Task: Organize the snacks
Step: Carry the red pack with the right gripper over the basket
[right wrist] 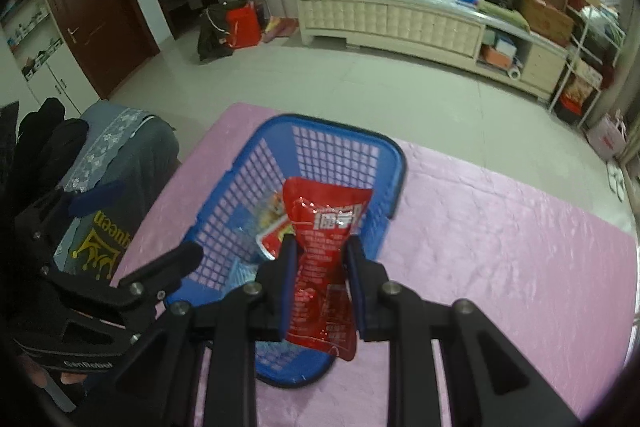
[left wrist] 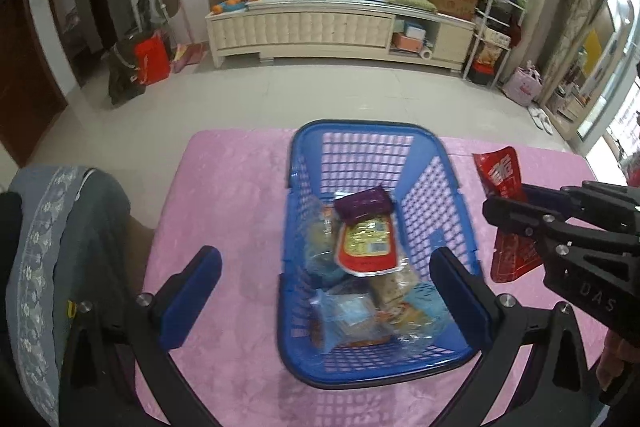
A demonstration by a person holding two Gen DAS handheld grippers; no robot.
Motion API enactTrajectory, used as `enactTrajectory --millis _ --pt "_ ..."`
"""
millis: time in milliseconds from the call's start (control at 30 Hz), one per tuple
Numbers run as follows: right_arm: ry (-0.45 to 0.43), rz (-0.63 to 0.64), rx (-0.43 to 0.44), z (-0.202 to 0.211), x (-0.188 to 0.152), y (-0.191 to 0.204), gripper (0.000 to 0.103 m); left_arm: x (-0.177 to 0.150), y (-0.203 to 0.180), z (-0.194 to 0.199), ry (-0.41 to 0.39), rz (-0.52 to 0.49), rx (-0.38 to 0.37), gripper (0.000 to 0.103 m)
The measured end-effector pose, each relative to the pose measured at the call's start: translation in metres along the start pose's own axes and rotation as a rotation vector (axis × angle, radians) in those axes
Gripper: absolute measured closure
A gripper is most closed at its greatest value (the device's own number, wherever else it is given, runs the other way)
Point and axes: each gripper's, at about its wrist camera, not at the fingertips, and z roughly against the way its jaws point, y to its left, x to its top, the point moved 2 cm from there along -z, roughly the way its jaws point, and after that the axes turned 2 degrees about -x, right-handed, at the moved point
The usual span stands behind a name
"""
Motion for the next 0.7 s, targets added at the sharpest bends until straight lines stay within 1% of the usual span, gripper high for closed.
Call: enactTrajectory --millis 67,200,433,533,633,700 --pt "0.006 0.012 0.004 -0.01 0.001 0.003 0.076 -0.003 0.009 -0.005 0.01 0.02 0.001 0.0" --pt "0.05 0.009 0.027 -0.031 0.0 0.01 0.076 -0.012 0.026 -0.019 0.036 0.055 0.002 0.0" --pt "0.108 0.059 0.035 -0.068 -0.005 0.023 0.076 -0.025 0.041 -0.037 0.068 0.075 -0.002 0.0" --pt "0.13 0.078 0.038 -0.081 -0.007 0.03 0.076 -0.027 0.043 -0.038 0.067 0.067 -0.002 0.0" --pt "0.14 0.065 0.058 -0.091 -0.008 0.034 0.074 -0.028 0.044 -0.039 0.066 0.045 0.025 0.0" --pt "0.154 0.071 0.049 -0.095 -0.01 0.038 0.073 -0.03 0.046 -0.037 0.071 0.054 0.025 0.0"
